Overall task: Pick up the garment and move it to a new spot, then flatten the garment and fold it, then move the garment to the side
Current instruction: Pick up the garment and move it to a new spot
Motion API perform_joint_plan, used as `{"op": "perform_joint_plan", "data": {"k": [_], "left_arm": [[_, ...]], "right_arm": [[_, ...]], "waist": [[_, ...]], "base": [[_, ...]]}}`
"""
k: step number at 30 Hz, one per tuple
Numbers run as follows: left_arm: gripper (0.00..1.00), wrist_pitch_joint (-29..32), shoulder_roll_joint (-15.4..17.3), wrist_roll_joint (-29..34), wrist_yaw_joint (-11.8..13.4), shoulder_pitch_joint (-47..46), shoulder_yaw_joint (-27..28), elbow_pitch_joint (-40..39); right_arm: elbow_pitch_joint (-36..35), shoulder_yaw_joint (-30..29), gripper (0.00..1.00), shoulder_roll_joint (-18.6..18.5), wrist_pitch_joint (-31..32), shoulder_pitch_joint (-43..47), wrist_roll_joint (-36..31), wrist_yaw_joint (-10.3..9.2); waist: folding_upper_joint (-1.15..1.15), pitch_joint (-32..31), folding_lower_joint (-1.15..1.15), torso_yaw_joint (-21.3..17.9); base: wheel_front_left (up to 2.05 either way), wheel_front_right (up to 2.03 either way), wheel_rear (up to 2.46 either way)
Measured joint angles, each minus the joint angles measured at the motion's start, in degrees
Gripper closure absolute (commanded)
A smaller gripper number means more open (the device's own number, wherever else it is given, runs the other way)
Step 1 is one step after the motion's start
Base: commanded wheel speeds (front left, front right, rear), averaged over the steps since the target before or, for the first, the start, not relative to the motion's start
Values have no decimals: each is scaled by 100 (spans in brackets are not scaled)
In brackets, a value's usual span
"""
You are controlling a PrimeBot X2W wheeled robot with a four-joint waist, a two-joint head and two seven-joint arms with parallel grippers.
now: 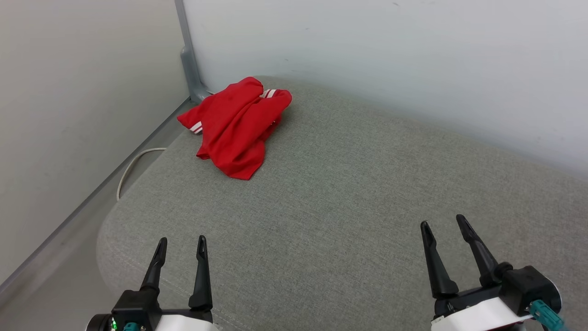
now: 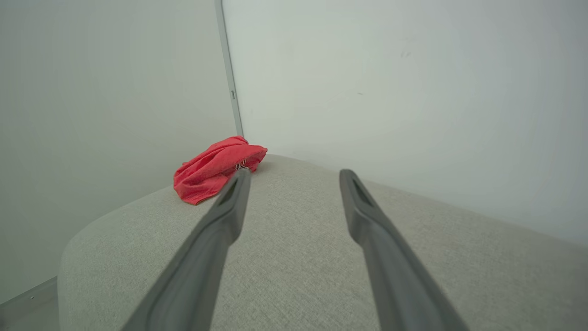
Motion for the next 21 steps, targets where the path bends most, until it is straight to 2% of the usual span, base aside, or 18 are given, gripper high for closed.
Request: {"op": "perform_joint_plan", "data": {"k": [15, 21], "left_arm": [[0, 0, 0, 4, 4, 27, 78, -56], [0, 0, 0, 14, 46, -163, 294, -127]], "right_arm": [[49, -4, 0, 0, 0, -1, -23, 0], [-48, 10, 0, 0, 0, -81, -200, 0]], "waist": [[0, 36, 0, -179], [0, 241, 0, -292]], "base": [[0, 0, 0], [0, 0, 0]]}}
